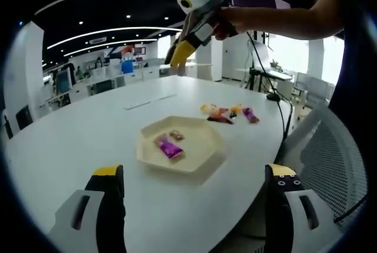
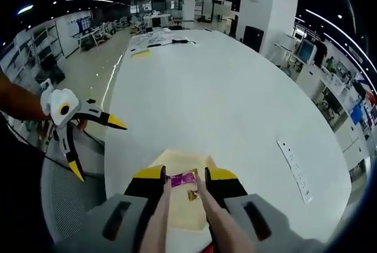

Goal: Place the target food into the container with the food tongs after gripping and lifting it, then release it inside without dropping or visibly crushing the food.

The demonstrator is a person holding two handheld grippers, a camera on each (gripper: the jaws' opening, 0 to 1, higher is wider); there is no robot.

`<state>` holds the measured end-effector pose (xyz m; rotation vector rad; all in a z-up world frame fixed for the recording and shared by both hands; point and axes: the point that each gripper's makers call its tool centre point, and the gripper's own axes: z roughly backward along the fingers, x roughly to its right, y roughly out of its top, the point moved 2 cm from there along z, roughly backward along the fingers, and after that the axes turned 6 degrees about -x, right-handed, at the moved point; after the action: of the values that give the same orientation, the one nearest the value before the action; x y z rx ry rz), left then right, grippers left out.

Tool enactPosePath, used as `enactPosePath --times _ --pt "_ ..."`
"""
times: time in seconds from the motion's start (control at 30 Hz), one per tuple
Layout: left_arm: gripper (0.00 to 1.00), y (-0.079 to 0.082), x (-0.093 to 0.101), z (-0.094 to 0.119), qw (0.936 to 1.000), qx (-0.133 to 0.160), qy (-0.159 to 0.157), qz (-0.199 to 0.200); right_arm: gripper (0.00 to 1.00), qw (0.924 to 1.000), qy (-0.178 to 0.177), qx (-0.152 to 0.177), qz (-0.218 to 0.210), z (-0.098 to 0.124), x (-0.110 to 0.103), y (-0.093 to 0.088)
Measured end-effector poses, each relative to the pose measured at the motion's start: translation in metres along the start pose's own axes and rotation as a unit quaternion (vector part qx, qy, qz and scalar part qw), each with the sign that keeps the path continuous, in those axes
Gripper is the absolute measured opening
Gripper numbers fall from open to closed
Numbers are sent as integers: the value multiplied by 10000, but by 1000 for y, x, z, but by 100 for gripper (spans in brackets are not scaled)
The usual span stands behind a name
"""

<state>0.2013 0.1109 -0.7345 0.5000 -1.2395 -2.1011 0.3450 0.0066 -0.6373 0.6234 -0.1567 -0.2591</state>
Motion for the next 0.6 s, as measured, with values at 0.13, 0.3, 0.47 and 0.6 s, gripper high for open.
enactPosePath --times 0.13,0.3,0.47,0.6 --pt "97 -1 1 -1 10000 -19 -16 -18 26 10000 -17 6 -14 6 1 -5" --pt "97 -1 1 -1 10000 -19 -25 -17 26 10000 -59 17 -10 15 2 -11" --pt "97 -1 1 -1 10000 -35 -22 -33 26 9999 -131 -16 -15 22 6 -21" --pt "97 -2 1 -1 10000 -49 -30 -41 26 9998 -185 -34 -34 28 10 -29"
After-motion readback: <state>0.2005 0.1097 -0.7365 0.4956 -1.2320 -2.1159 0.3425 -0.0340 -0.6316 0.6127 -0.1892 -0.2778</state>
